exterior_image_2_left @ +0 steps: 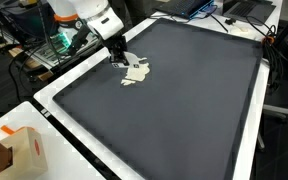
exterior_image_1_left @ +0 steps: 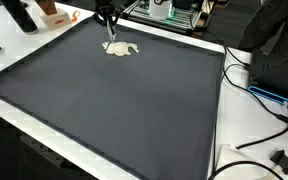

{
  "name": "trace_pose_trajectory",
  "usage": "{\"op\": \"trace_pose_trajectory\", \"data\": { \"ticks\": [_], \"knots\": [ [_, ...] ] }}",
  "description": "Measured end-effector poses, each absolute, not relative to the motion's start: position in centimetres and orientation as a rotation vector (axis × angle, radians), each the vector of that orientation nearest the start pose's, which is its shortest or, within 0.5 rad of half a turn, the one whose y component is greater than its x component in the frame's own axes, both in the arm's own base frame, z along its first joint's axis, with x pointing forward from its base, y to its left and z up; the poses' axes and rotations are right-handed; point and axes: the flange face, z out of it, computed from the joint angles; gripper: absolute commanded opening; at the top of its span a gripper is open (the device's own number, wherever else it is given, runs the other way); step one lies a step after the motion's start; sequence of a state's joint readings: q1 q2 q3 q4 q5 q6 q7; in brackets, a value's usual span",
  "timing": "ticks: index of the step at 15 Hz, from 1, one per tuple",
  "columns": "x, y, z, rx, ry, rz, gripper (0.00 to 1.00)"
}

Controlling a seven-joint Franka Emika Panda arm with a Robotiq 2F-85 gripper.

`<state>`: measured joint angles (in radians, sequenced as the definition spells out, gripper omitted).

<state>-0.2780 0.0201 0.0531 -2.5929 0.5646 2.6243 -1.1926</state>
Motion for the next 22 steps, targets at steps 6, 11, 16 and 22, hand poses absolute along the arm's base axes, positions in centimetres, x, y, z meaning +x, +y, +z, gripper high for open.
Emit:
{"op": "trace_pose_trajectory", "data": {
  "ticks": [6, 11, 16, 22],
  "knots": [
    [41.8, -10.4, 26.6, -2.594, -0.778, -0.263, 0.01],
    [41.8, -11.0, 26.4, -2.442, -0.822, -0.254, 0.01],
    [42.1, -11.9, 25.2, -2.369, -0.816, -0.269, 0.01],
    [42.8, -13.7, 23.6, -2.332, -0.740, -0.299, 0.01]
  ]
}}
